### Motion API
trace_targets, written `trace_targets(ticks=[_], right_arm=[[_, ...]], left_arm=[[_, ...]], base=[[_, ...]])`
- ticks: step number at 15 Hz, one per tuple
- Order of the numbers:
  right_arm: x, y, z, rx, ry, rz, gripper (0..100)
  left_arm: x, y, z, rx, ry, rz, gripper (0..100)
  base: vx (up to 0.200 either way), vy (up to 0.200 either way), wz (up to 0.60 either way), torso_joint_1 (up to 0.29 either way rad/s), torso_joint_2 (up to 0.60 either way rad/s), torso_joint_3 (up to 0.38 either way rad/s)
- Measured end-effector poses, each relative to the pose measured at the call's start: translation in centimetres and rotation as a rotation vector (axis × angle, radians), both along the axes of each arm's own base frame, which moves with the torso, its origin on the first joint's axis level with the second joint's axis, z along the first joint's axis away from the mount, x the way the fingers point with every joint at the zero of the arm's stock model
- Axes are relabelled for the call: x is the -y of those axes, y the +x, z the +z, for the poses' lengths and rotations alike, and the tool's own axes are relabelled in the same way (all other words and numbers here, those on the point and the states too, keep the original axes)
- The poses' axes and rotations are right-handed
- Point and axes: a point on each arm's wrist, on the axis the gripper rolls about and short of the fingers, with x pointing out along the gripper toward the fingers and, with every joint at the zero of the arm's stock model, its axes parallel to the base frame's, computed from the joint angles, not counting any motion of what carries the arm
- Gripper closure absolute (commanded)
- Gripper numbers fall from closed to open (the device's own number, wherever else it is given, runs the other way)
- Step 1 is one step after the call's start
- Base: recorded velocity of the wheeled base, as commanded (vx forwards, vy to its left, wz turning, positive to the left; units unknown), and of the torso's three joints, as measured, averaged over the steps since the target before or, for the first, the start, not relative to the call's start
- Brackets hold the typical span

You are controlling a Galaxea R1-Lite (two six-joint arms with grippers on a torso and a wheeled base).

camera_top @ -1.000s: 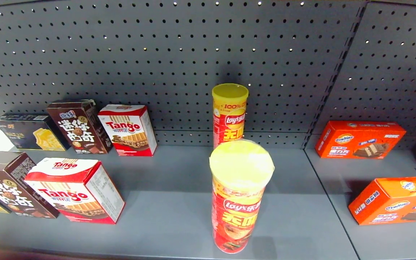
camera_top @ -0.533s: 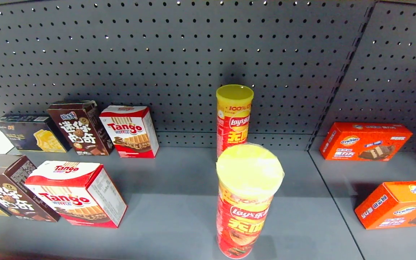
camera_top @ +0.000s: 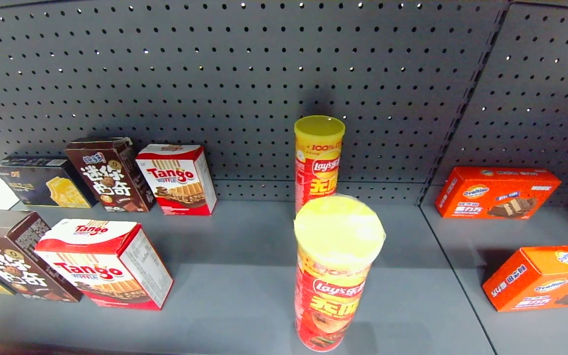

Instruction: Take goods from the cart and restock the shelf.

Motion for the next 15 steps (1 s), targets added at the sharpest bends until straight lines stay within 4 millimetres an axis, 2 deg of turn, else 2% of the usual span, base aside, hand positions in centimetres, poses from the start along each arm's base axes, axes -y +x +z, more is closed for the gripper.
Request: trace_targets(ticks=[15], right_arm=[[0.00,0.00,0.00,0.000,0.000,0.001,0]], left_arm=[[0.02,0.00,0.00,0.002,0.042,-0.007,0]], base=[[0.000,0.000,0.00,0.000,0.00,0.000]])
